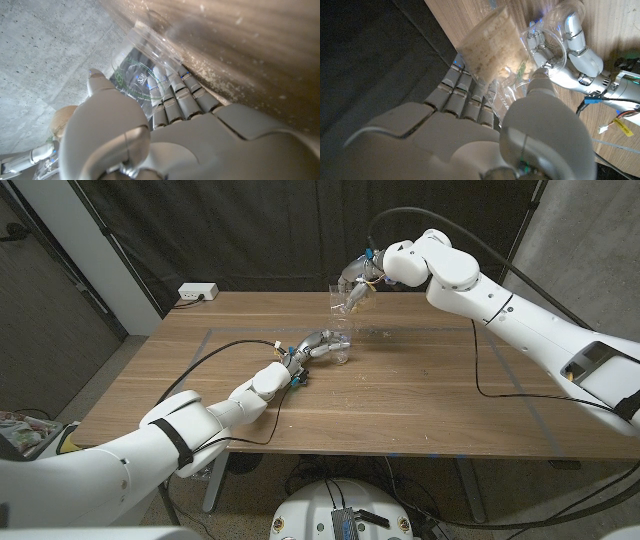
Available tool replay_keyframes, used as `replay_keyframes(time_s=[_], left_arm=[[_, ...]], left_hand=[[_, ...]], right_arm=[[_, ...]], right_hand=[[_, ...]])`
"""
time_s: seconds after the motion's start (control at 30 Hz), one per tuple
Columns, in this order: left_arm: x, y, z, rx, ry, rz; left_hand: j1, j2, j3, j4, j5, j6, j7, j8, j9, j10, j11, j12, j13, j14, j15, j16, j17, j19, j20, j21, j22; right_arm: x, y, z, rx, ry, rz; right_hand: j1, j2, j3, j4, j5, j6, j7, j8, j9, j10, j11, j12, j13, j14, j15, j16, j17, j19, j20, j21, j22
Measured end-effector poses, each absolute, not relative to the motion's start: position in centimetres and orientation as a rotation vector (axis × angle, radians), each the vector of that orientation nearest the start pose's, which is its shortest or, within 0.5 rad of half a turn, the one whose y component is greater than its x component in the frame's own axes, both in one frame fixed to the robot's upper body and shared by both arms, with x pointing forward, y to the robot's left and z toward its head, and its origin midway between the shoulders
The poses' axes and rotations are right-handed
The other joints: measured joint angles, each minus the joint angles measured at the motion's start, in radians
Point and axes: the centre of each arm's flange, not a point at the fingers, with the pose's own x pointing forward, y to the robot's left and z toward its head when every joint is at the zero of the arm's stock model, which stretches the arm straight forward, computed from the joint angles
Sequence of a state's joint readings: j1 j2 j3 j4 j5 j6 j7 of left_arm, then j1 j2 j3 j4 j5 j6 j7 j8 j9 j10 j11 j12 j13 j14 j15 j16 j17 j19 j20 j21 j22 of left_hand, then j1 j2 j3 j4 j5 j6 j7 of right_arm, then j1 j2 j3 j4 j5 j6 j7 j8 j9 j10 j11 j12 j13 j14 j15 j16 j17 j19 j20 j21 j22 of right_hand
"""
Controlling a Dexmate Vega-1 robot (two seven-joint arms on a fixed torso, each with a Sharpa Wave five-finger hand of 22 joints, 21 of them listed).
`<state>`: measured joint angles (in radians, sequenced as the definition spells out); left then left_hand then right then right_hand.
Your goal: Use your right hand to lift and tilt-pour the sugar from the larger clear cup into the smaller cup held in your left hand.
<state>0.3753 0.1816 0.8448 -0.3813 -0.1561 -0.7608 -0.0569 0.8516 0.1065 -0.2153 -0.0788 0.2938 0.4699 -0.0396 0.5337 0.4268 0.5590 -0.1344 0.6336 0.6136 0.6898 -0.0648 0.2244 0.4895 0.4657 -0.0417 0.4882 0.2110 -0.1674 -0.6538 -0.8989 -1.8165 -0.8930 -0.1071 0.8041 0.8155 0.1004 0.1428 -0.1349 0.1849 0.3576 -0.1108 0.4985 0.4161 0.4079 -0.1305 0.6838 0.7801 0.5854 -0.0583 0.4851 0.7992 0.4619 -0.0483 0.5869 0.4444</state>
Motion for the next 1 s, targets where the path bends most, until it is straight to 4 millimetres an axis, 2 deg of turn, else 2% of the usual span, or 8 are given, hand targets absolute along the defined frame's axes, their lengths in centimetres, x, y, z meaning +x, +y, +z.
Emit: replay_keyframes(time_s=[0.4, 1.0], left_arm=[[71.0, 13.9, -6.2, 0.618, -0.647, -0.456], [69.5, 15.0, -6.5, 0.622, -0.728, -0.477]], left_hand=[[0.000, 0.000, -0.003, 0.003, 0.000, 0.000, 0.000, 0.007, -0.005, 0.000, 0.000, 0.000, 0.001, 0.005, -0.005, 0.000, 0.004, -0.002, -0.002, 0.004, 0.000], [0.002, 0.002, -0.011, 0.011, 0.000, 0.004, -0.004, 0.010, -0.005, 0.004, -0.006, 0.000, 0.000, 0.011, 0.001, 0.000, 0.005, -0.002, -0.001, 0.011, 0.005]], right_arm=[[55.6, -7.8, 17.8, -2.182, -0.550, 0.180], [55.2, -7.5, 16.9, -2.208, -0.582, 0.179]], right_hand=[[0.002, -0.001, 0.000, 0.000, 0.000, 0.000, 0.000, 0.000, 0.000, 0.004, 0.004, 0.000, 0.005, 0.005, 0.003, -0.002, 0.005, 0.000, 0.000, 0.005, -0.006], [0.006, 0.000, 0.000, 0.000, 0.000, 0.004, -0.004, -0.002, 0.000, 0.011, 0.000, -0.004, 0.005, 0.005, 0.003, -0.003, 0.009, -0.004, 0.004, 0.009, -0.006]])
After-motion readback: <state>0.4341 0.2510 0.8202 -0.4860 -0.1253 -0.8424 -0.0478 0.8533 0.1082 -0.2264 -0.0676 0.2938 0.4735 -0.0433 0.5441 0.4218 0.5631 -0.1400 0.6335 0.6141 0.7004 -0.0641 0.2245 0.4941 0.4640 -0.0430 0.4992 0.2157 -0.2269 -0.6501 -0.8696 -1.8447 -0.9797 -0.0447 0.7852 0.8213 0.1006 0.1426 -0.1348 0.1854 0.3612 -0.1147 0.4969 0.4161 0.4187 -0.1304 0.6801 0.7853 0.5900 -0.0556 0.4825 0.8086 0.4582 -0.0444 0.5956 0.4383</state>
